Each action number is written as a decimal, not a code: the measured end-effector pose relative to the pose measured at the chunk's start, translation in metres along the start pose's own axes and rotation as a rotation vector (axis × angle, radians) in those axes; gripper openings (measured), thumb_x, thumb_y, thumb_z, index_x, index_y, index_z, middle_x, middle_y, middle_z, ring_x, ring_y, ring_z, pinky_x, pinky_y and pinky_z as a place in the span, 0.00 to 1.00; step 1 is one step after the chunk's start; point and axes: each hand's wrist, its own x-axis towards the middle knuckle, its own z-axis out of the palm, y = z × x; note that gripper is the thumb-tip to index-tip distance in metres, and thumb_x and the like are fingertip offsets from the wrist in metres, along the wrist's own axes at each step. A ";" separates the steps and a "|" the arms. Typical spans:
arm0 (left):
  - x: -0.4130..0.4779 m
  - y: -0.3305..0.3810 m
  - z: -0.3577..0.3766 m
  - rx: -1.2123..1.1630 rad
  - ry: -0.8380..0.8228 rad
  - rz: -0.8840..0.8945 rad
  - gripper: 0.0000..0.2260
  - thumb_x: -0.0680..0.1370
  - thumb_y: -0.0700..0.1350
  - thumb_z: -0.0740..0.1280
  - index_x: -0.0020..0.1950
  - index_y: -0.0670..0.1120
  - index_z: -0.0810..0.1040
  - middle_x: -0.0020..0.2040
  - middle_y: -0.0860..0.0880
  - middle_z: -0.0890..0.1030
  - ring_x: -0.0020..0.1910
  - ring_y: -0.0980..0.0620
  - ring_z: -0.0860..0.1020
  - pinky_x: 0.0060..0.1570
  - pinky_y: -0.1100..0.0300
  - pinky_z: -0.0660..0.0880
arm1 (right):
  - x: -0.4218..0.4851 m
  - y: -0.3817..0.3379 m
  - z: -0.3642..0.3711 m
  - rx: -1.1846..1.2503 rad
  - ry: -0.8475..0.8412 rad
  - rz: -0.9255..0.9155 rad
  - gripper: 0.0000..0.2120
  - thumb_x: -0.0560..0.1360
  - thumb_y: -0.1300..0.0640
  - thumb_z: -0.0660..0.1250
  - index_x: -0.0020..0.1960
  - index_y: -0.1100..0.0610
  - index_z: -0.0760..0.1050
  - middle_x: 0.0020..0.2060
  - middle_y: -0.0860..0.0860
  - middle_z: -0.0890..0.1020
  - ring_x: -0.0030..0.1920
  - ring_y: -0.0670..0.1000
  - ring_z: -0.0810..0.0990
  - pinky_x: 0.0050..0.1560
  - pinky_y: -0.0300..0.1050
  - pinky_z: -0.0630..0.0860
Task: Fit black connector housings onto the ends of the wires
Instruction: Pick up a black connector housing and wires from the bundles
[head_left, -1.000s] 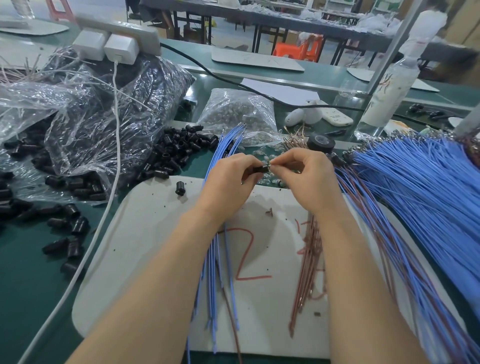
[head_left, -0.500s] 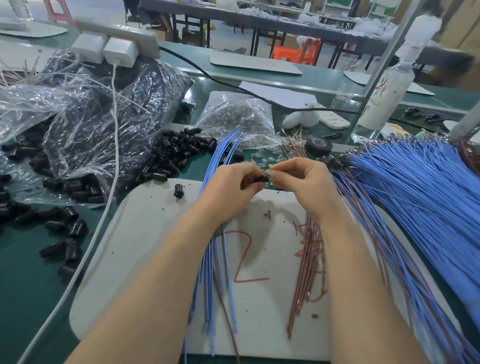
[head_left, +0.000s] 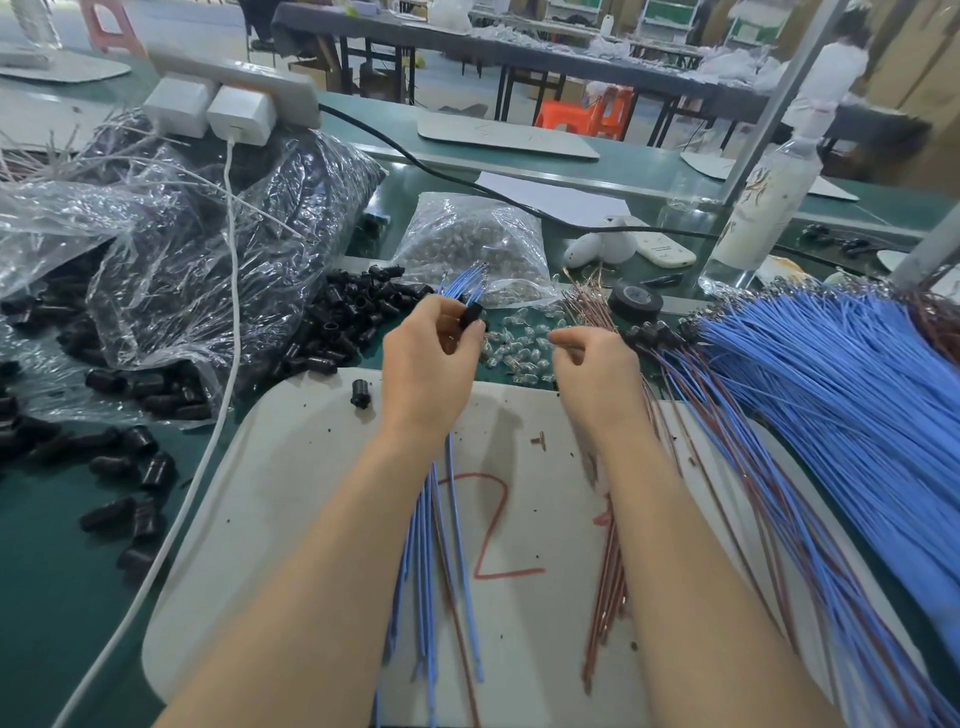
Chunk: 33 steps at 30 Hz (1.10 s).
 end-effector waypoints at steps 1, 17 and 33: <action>0.000 0.000 0.000 -0.003 0.020 -0.010 0.02 0.76 0.43 0.68 0.47 0.47 0.76 0.37 0.58 0.77 0.36 0.62 0.75 0.38 0.74 0.70 | 0.002 -0.003 0.002 -0.039 -0.028 -0.011 0.14 0.78 0.64 0.60 0.60 0.61 0.78 0.57 0.56 0.81 0.57 0.53 0.78 0.62 0.43 0.71; -0.001 0.002 0.001 -0.037 0.050 -0.064 0.03 0.76 0.45 0.68 0.45 0.49 0.76 0.37 0.58 0.77 0.38 0.62 0.75 0.39 0.74 0.69 | 0.032 -0.015 0.028 -0.525 -0.206 0.090 0.16 0.78 0.56 0.58 0.64 0.48 0.75 0.67 0.56 0.66 0.67 0.60 0.63 0.66 0.55 0.62; -0.001 0.001 0.004 -0.051 -0.039 -0.044 0.03 0.76 0.42 0.68 0.49 0.47 0.77 0.39 0.57 0.78 0.39 0.61 0.76 0.41 0.73 0.71 | 0.019 -0.017 0.004 0.486 0.006 0.122 0.05 0.79 0.62 0.62 0.49 0.55 0.76 0.42 0.52 0.83 0.42 0.47 0.80 0.48 0.41 0.77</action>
